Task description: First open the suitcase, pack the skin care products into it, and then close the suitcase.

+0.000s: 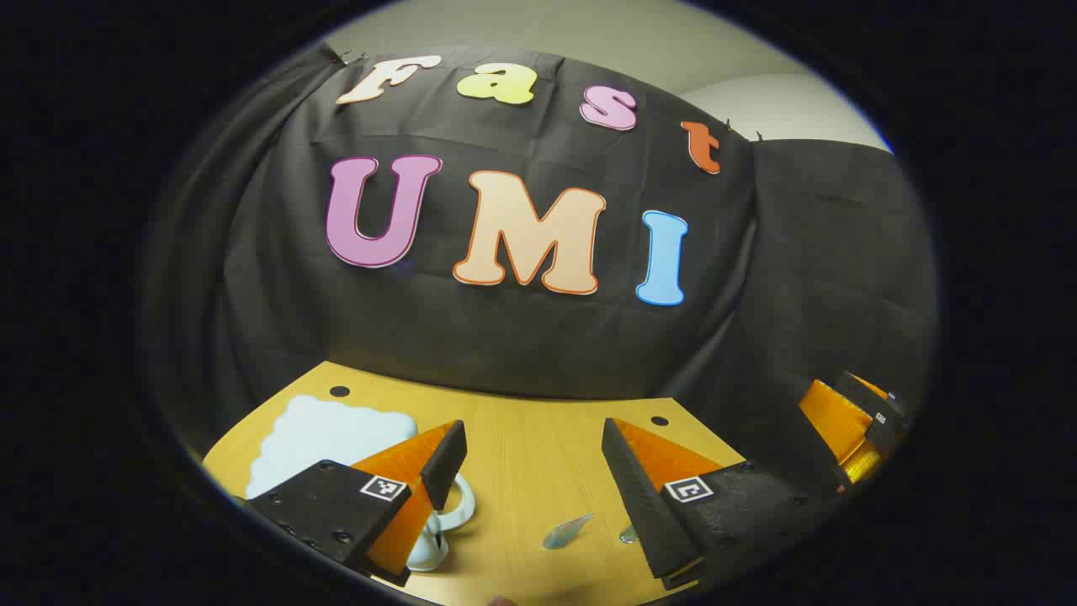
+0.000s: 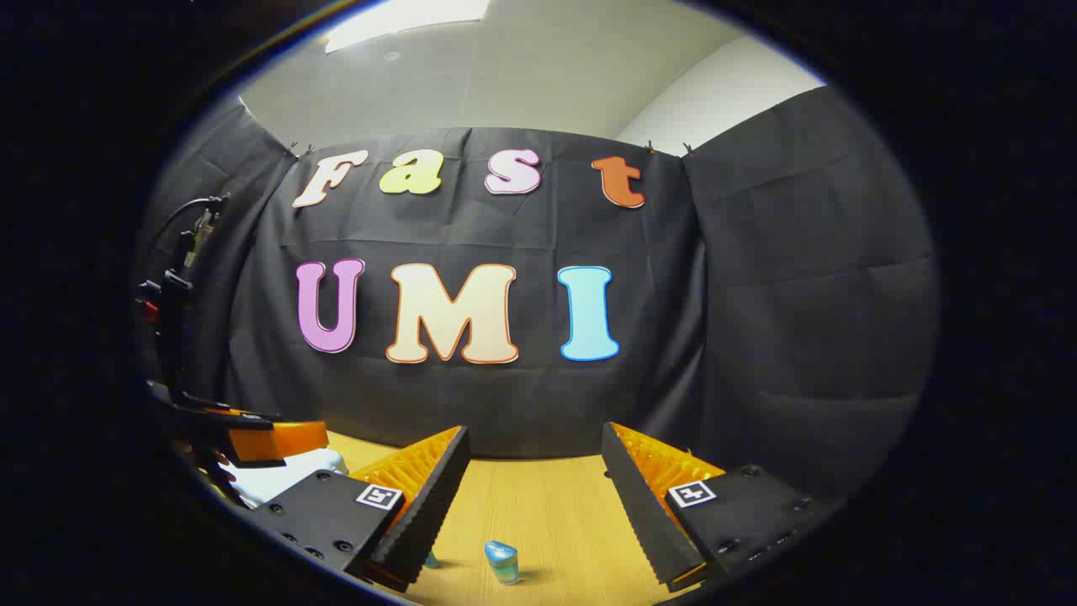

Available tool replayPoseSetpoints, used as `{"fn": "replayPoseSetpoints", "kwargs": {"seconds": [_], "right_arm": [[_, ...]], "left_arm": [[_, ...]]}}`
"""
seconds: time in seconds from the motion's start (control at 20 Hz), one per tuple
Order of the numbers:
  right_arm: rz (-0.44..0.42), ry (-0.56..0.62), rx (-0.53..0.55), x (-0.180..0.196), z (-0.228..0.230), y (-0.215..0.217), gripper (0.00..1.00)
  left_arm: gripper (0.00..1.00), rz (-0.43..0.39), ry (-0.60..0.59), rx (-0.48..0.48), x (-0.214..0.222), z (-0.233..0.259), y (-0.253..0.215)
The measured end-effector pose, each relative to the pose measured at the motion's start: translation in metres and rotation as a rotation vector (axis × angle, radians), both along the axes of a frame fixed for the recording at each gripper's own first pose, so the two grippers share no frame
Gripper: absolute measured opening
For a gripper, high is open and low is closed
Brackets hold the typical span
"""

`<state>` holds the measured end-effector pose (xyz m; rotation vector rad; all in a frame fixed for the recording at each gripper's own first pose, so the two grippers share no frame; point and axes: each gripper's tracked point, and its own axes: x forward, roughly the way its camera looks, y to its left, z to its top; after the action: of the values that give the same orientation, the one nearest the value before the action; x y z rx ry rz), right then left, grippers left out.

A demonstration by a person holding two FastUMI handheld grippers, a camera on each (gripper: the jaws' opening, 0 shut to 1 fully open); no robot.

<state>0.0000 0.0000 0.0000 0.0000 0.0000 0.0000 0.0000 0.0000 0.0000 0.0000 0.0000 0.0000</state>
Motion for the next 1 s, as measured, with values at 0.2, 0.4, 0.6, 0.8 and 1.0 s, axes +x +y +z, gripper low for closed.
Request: {"fn": "replayPoseSetpoints", "kwargs": {"seconds": [0.2, 0.4, 0.6, 0.8, 1.0], "right_arm": [[-0.013, 0.014, -0.005, 0.004, -0.005, -0.015, 0.98], [-0.039, 0.013, 0.007, 0.006, -0.006, -0.028, 1.00], [-0.053, 0.015, 0.015, 0.008, -0.006, -0.035, 0.98], [-0.059, 0.027, 0.018, 0.010, -0.010, -0.041, 0.98], [-0.061, 0.039, 0.025, 0.010, -0.014, -0.044, 0.98]], "left_arm": [[0.95, -0.020, 0.034, -0.022, 0.008, -0.009, -0.015], [0.95, -0.048, 0.035, -0.006, 0.013, -0.008, -0.024], [0.95, -0.064, 0.067, 0.004, 0.018, -0.014, -0.030], [0.95, -0.069, 0.092, 0.002, 0.021, -0.020, -0.033], [0.95, -0.052, 0.124, -0.010, 0.023, -0.028, -0.028]]}}
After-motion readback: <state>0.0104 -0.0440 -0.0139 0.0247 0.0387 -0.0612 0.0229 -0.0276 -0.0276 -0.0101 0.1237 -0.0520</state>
